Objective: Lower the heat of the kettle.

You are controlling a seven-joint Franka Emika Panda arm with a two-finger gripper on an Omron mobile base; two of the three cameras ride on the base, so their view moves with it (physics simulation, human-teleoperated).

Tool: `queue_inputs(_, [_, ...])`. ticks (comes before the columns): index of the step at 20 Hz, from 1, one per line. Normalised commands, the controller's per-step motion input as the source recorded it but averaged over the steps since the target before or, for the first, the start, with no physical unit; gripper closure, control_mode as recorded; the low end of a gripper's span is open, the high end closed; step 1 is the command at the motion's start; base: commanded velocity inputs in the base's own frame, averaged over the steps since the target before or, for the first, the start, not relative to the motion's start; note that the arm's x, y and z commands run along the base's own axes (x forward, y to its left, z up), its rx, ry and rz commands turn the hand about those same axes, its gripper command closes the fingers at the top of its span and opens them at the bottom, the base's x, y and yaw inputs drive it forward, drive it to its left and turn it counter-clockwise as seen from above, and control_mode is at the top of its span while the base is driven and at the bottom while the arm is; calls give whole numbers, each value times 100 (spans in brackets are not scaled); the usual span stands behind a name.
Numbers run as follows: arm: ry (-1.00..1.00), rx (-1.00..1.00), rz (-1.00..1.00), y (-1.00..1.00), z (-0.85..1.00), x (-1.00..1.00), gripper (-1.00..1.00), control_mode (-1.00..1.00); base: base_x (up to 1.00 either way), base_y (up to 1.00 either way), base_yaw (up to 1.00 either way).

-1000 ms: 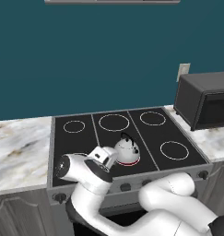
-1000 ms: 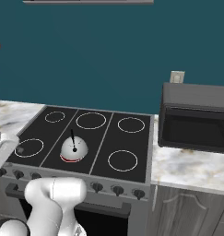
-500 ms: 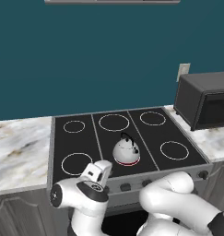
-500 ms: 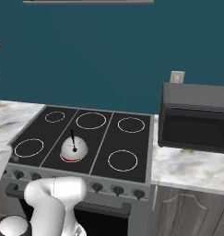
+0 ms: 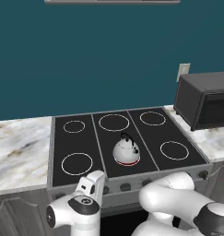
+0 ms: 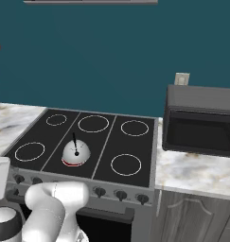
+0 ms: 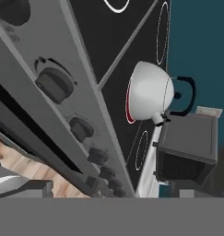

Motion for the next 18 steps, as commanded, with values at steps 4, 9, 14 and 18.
queue_inputs(4, [0,-2,9,-15,-25,19,-100,-100,0,0,0])
queue_inputs(9, [-1,0,14,-10,-32,17,-100,-100,0,0,0])
queue_inputs(14, [-8,-5,19,-4,-49,12,-100,-100,0,0,0])
queue_inputs(18, [-7,-9,12,-12,-30,8,-100,-100,0,0,0])
